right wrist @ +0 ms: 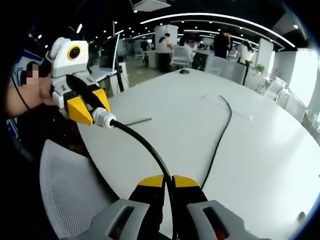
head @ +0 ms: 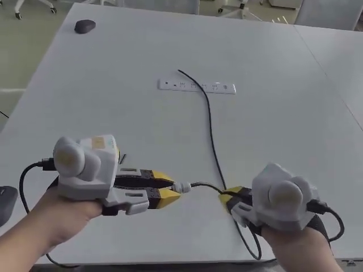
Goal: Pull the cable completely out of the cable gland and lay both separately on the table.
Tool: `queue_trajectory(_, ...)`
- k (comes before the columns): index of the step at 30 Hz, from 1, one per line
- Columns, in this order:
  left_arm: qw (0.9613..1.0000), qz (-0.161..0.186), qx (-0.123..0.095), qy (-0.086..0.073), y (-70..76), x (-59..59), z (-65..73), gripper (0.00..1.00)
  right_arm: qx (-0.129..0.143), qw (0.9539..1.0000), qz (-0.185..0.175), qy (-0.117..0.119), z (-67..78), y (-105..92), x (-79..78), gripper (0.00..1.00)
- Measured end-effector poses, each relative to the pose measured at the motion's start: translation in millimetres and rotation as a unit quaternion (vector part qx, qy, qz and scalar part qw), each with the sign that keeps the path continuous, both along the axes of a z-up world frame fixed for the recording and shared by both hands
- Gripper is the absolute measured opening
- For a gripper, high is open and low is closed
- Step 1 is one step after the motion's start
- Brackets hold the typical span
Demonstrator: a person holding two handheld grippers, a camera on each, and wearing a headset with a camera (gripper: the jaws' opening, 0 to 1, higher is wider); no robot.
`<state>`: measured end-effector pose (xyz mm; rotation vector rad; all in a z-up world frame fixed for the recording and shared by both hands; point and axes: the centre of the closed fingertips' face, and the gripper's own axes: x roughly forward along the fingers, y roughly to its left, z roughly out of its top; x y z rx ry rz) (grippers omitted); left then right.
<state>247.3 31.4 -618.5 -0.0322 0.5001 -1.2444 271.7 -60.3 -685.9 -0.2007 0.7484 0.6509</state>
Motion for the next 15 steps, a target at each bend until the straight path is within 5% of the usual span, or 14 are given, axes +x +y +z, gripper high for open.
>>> queue_trajectory(6,1.0,-0.003,0.001,0.001,-0.7,-0.3,-1.5,0.15,0.016,0.9985,-0.047,0.024,-12.4,-13.1,-0.1,0.0)
queue_trajectory(10,1.0,-0.003,-0.001,0.001,-2.7,-0.1,-0.8,0.15,0.047,0.9915,-0.104,0.062,-20.8,-19.6,-2.7,0.0)
queue_trajectory(15,1.0,-0.006,0.001,0.003,-3.9,-1.2,-2.1,0.15,0.041,0.9925,-0.098,0.061,-22.6,-17.3,-6.0,0.0)
